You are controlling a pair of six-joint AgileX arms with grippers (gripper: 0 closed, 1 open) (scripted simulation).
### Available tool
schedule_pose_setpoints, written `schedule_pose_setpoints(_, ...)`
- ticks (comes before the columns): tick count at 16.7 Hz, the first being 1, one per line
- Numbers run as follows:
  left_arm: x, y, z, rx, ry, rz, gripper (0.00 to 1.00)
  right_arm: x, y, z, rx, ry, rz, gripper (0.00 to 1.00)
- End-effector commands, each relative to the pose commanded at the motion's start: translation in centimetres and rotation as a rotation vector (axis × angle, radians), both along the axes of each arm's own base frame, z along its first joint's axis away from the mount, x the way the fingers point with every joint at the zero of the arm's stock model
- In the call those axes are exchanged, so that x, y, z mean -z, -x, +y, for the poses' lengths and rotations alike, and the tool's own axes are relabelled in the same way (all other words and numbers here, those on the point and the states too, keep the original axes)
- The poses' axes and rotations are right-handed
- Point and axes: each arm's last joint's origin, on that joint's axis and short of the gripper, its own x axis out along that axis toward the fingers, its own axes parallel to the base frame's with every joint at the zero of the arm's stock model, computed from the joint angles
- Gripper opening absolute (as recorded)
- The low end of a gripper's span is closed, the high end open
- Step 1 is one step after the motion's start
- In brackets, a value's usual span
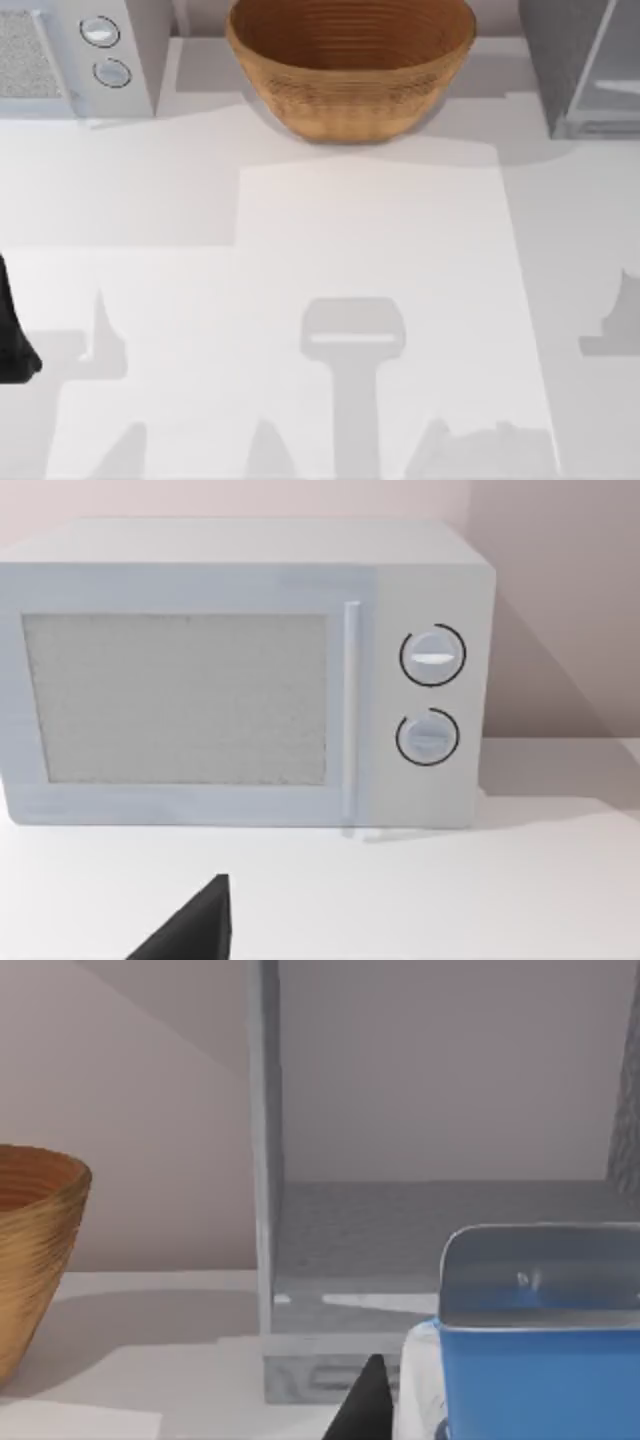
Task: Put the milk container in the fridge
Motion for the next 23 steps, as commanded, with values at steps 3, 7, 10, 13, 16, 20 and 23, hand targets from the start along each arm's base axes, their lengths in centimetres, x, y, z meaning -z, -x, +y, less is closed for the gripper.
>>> schedule_pose_setpoints(3, 0.0, 0.0, 0.0, 0.0, 0.0, 0.0, 1.0, 2.4, 0.6, -0.3, -0.017, 0.001, 0.012, 0.0)
schedule_pose_setpoints(7, 0.0, 0.0, 0.0, 0.0, 0.0, 0.0, 1.0, 3.2, 0.7, -0.4, -0.027, 0.001, 0.017, 0.0)
schedule_pose_setpoints(10, 0.0, 0.0, 0.0, 0.0, 0.0, 0.0, 1.0, 3.2, 0.7, -0.4, -0.028, 0.0, 0.018, 0.0)
schedule_pose_setpoints(13, 0.0, 0.0, 0.0, 0.0, 0.0, 0.0, 1.0, 2.5, 0.6, -0.4, -0.029, -0.001, 0.003, 0.0)
schedule_pose_setpoints(16, 0.0, 0.0, 0.0, 0.0, 0.0, 0.0, 1.0, -0.1, 0.0, -0.6, -0.028, 0.001, -0.042, 0.0)
schedule_pose_setpoints(20, 0.0, 0.0, 0.0, 0.0, 0.0, 0.0, 1.0, -4.4, -2.9, -1.2, -0.02, 0.01, -0.084, 0.0)
schedule_pose_setpoints(23, 0.0, 0.0, 0.0, 0.0, 0.0, 0.0, 1.0, -6.5, -7.8, -2.2, -0.014, 0.015, -0.065, 0.0)
